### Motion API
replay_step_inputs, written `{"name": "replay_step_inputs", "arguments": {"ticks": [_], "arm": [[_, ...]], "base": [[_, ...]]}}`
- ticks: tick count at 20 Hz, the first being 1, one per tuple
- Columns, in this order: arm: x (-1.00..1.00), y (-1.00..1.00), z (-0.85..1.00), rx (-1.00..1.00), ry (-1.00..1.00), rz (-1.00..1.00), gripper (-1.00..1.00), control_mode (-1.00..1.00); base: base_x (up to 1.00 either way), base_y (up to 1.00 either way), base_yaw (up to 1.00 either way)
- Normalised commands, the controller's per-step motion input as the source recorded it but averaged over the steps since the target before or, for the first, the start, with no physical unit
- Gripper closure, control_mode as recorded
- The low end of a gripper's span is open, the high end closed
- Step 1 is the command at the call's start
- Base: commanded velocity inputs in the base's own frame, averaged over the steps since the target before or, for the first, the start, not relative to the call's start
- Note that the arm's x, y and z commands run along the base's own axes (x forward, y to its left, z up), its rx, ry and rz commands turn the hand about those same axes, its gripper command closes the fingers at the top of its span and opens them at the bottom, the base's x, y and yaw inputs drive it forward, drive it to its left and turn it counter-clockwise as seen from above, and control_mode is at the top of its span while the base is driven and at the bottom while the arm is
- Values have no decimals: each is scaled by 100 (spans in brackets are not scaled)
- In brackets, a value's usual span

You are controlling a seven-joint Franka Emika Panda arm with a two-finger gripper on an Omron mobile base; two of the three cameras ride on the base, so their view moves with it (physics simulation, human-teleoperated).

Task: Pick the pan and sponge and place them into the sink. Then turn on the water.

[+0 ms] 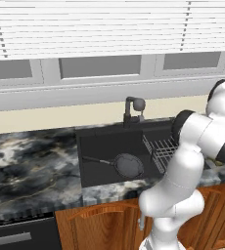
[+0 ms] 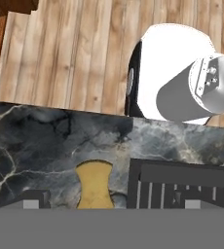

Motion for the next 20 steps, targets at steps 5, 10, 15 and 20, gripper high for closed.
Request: {"name": "replay_step_inputs", "arguments": {"ticks": [5, 10, 15, 20], "arm": [[18, -3, -19, -2, 2, -4, -100, -100], [16, 0, -24, -4, 0, -1, -100, -100], [12, 2, -34, -5, -1, 0, -100, -100], [10, 8, -36, -1, -3, 2, -100, -100]], "base": [[0, 0, 0], [0, 0, 0], [0, 0, 0], [0, 0, 0]]}}
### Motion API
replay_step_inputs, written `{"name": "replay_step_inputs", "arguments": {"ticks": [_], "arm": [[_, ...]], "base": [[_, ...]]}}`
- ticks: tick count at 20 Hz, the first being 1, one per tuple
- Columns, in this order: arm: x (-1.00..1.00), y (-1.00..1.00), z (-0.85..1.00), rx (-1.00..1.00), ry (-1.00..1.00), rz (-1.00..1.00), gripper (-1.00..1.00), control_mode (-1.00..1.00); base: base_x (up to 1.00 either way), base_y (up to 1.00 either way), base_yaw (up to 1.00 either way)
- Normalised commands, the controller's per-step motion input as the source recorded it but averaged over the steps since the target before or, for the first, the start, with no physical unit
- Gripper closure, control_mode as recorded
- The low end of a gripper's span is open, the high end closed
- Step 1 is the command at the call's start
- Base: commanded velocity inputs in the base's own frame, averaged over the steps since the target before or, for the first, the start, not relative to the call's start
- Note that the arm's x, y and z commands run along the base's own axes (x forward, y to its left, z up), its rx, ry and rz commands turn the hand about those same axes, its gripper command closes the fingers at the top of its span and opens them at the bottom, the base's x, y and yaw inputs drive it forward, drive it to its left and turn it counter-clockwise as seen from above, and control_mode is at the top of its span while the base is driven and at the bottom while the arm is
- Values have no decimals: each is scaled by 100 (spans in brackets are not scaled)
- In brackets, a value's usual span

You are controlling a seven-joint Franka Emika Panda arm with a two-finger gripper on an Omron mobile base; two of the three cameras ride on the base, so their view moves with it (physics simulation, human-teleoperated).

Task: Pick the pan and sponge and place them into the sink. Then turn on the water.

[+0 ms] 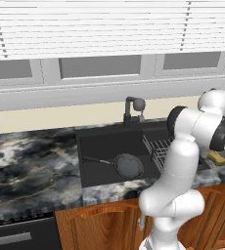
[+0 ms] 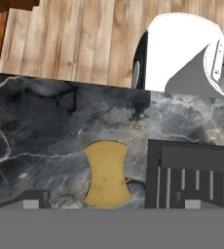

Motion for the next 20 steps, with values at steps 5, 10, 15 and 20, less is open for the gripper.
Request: {"name": "replay_step_inputs", "arguments": {"ticks": [5, 10, 15, 20], "arm": [[7, 9, -35, 0, -4, 3, -100, -100], [7, 2, -30, -1, -4, 1, -100, -100], [1, -2, -25, -1, -3, -1, -100, -100], [0, 0, -22, 0, -2, -1, -100, -100]], "base": [[0, 0, 0], [0, 0, 0], [0, 0, 0], [0, 0, 0]]}}
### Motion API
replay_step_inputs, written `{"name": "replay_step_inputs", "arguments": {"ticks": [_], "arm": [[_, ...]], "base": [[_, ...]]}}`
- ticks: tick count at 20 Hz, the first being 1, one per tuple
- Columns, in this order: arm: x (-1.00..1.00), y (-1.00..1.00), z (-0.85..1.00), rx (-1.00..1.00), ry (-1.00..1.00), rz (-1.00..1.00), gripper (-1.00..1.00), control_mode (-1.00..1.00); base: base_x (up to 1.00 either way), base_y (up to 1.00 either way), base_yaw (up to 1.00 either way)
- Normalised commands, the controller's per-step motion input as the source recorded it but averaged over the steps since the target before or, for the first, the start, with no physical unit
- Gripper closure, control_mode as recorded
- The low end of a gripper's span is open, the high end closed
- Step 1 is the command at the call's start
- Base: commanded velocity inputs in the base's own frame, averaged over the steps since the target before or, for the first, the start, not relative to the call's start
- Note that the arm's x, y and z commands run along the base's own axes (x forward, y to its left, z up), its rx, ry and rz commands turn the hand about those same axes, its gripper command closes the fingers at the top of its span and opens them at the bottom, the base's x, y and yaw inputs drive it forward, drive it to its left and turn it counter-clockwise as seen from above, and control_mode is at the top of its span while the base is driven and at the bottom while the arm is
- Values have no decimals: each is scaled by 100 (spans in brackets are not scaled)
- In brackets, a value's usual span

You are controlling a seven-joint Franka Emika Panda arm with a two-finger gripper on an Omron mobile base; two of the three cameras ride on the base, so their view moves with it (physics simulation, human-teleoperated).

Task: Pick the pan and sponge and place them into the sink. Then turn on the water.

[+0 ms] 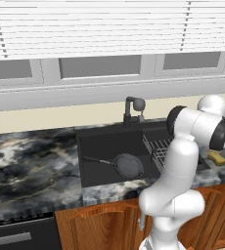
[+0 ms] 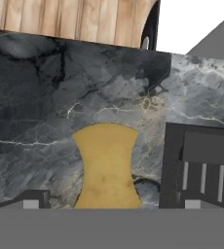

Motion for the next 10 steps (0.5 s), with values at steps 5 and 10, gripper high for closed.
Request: {"name": "replay_step_inputs", "arguments": {"ticks": [5, 10], "arm": [[2, 0, -17, 0, -3, 0, -100, -100], [3, 0, -15, -1, -3, 0, -100, -100]], "base": [[0, 0, 0], [0, 0, 0]]}}
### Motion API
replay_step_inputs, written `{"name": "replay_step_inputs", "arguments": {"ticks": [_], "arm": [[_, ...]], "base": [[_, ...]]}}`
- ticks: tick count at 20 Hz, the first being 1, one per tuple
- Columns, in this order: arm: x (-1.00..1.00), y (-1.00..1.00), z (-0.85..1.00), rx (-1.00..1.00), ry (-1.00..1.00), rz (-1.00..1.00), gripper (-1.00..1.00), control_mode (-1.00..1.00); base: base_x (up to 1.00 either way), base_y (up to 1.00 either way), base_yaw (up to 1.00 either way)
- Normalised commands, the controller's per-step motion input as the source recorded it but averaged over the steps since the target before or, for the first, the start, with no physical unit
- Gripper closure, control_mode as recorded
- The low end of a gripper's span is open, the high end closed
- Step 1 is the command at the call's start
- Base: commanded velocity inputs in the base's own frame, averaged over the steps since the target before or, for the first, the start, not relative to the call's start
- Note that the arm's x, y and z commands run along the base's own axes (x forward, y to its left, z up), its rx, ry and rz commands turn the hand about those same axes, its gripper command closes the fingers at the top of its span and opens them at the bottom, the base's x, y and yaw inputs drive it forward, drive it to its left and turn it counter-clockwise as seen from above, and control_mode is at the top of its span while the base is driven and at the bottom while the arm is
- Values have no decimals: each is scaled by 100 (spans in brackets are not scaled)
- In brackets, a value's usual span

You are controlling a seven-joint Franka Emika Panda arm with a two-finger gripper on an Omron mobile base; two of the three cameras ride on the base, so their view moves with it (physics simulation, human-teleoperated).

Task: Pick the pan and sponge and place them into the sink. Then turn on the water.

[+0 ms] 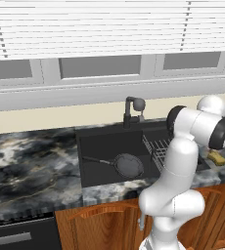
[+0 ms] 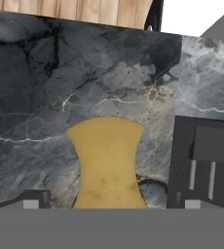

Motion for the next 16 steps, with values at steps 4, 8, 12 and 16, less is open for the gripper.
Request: {"name": "replay_step_inputs", "arguments": {"ticks": [4, 8, 12, 16], "arm": [[1, 0, -19, -2, -1, 0, -100, -100], [10, -1, -18, -2, 0, 0, -100, -100], [11, -3, -18, -2, 0, 0, -100, -100], [8, -4, -20, -2, 0, 0, -100, -100]], "base": [[0, 0, 0], [0, 0, 0], [0, 0, 0], [0, 0, 0]]}}
